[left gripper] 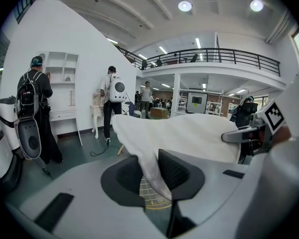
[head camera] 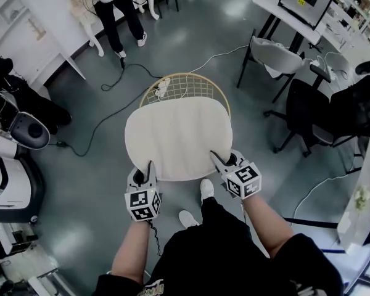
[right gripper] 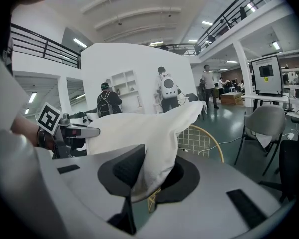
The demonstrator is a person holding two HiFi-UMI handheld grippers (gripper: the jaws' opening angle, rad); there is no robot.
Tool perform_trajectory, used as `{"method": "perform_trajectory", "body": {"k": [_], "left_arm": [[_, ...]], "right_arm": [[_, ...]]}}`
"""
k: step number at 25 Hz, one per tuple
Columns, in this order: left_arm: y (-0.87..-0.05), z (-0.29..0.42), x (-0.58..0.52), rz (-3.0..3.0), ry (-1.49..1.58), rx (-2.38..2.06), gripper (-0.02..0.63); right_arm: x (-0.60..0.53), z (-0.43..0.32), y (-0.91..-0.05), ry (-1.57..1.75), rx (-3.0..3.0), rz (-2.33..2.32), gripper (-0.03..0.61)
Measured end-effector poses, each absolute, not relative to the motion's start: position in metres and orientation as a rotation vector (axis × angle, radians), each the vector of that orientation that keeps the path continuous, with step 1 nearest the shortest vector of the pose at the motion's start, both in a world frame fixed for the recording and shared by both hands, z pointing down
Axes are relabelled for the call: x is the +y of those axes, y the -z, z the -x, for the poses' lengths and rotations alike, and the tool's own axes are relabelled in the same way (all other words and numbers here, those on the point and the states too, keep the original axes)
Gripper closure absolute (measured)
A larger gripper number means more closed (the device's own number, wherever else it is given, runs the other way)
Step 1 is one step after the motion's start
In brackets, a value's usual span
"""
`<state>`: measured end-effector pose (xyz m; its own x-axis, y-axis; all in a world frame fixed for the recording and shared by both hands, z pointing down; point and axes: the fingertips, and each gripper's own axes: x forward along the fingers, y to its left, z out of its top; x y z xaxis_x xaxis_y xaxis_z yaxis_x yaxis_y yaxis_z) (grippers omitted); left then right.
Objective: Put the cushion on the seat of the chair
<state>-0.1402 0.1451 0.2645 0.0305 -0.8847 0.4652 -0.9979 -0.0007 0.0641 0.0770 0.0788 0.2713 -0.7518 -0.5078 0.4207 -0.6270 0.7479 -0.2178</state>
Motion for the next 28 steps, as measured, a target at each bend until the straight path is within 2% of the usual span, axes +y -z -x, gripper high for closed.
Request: {"method": "perform_trajectory", "body": {"k": [11, 28], "left_arm": [[-0.311, 0.126, 0.047, -1.891, -0.484, -1.921, 0.517], [-0.447, 0.142, 0.000, -1.858, -0.592, -1.802, 0.512]], "right_arm": [[-0.023, -0.087, -0.324, -0.536, -2.585, -0.810, 0.497], [-0.059, -0.074, -0.453, -0.592, -2.448, -0.864, 0.497]]}}
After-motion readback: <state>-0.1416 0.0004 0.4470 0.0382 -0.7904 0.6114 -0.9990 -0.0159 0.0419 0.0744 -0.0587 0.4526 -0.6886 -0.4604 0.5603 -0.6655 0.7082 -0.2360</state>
